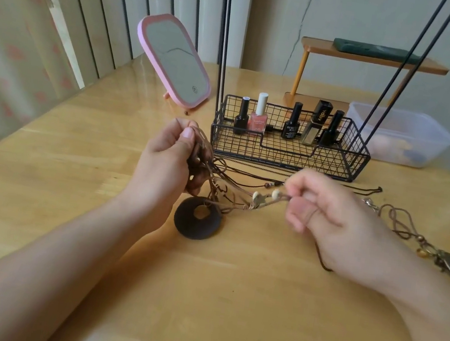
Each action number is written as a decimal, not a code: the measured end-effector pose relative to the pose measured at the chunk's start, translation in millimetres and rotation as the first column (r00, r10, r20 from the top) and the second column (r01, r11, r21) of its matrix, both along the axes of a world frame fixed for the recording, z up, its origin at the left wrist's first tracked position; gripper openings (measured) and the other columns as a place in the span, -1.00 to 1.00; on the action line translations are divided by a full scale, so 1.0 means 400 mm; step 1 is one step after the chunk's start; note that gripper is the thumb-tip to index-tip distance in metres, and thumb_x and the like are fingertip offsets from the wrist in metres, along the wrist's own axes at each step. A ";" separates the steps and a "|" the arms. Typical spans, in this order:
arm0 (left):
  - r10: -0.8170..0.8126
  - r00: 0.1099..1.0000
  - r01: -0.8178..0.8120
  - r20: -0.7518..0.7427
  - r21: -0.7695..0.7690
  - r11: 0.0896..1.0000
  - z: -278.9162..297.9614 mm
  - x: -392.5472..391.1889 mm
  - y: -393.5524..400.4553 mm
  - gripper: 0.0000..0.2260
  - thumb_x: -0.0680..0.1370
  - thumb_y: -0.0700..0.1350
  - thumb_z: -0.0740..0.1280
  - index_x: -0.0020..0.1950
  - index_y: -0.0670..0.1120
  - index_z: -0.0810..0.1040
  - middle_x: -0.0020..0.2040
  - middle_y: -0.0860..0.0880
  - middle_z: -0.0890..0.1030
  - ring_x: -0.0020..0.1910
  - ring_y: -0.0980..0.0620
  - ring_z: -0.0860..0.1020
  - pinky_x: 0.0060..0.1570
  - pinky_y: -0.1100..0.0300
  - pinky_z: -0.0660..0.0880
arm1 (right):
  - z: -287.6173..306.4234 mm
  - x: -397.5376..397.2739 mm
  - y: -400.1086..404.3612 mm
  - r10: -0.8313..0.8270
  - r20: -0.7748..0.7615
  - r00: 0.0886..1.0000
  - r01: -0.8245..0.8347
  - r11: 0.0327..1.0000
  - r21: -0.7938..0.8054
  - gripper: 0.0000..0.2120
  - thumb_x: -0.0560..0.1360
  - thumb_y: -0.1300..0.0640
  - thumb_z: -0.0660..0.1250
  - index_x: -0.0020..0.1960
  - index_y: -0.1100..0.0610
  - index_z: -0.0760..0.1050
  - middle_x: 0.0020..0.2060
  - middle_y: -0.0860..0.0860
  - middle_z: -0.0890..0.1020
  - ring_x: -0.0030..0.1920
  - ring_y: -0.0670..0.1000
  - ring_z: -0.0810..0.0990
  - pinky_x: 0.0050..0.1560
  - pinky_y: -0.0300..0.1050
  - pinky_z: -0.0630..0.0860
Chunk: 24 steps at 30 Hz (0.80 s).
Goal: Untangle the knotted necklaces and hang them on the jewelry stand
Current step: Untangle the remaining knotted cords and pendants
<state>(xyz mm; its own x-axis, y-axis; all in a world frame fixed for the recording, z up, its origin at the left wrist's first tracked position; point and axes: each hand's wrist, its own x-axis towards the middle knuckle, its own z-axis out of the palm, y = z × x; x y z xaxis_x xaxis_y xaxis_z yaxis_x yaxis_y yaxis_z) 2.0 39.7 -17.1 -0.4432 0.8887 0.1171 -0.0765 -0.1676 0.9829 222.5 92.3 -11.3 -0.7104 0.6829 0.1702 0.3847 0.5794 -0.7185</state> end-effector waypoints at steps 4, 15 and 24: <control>-0.069 0.998 0.069 0.012 0.012 0.998 -0.003 0.005 -0.002 -0.77 0.73 -0.12 0.04 -0.06 -0.05 0.41 -0.32 0.01 0.53 -0.49 0.06 0.39 -0.55 0.26 0.30 | 0.032 0.002 -0.018 0.015 -0.273 0.962 -0.081 0.969 -0.234 -0.78 0.61 -0.02 0.25 -0.10 0.12 0.40 -0.45 -0.10 0.41 -0.42 -0.01 0.27 -0.44 -0.11 0.24; -0.036 0.998 0.034 -0.048 -0.048 0.998 0.002 0.005 -0.006 -0.79 0.72 -0.10 0.09 -0.05 -0.06 0.44 -0.30 0.04 0.61 -0.42 0.05 0.55 -0.43 0.17 0.48 | 0.046 0.015 -0.016 -0.166 -0.244 0.956 0.208 0.965 0.158 -0.82 0.54 0.07 0.34 -0.22 0.03 0.61 -0.39 -0.30 0.62 -0.34 -0.33 0.58 -0.33 -0.52 0.39; -0.067 0.991 0.062 -0.120 -0.038 0.997 -0.008 0.006 0.002 -0.82 0.68 -0.12 0.19 -0.09 -0.06 0.49 -0.31 0.04 0.63 -0.36 0.09 0.55 -0.34 0.21 0.53 | 0.047 0.024 -0.009 -0.070 -0.581 0.811 0.081 0.997 -0.006 -0.70 0.57 -0.21 0.27 -0.18 -0.01 0.53 -0.46 -0.01 0.27 -0.46 0.05 0.17 -0.47 -0.14 0.12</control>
<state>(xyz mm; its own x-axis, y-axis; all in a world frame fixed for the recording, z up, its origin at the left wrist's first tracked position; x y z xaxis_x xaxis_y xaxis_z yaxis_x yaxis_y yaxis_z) 4.5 40.4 -20.2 -0.3692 0.9194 0.1360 0.0341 -0.1328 0.9906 232.2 88.6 7.4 -0.4222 0.7229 0.5470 -0.0572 0.5809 -0.8119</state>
